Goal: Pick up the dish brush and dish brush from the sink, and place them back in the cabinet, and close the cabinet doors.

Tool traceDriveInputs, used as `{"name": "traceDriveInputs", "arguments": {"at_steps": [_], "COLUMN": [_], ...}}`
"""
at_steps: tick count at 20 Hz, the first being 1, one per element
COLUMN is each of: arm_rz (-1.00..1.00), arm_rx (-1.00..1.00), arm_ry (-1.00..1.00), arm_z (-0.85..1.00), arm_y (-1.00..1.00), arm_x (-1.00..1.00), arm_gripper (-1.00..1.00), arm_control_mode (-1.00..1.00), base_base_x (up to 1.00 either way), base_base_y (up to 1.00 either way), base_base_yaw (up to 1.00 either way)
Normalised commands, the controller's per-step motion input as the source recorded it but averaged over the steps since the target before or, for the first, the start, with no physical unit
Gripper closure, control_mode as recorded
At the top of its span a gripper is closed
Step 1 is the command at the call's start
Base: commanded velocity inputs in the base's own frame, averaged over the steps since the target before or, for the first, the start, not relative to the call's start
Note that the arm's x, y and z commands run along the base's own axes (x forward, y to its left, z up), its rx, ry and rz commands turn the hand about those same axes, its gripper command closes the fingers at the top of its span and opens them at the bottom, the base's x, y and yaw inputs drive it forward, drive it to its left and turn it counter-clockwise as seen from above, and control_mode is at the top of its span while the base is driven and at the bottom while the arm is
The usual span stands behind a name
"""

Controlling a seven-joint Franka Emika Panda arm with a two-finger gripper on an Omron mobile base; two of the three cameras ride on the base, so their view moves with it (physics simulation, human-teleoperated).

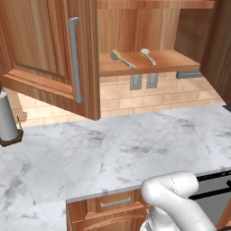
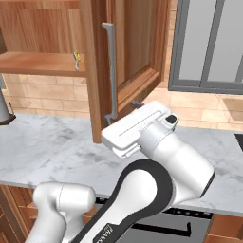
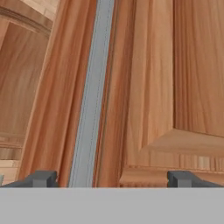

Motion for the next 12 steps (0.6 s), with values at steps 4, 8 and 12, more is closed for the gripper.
{"name": "traceDriveInputs", "arguments": {"at_steps": [4,8,12], "arm_rz": [0.0,0.0,0.0], "arm_rx": [0.0,0.0,0.0], "arm_ry": [0.0,0.0,0.0], "arm_z": [0.0,0.0,0.0], "arm_y": [0.5,0.47,0.48], "arm_x": [0.08,0.1,0.13], "arm_gripper": [-1.0,-1.0,-1.0], "arm_control_mode": [-1.0,-1.0,-1.0], "base_base_x": [0.0,0.0,0.0], "base_base_y": [0.0,0.0,0.0], "base_base_yaw": [0.0,0.0,0.0]}}
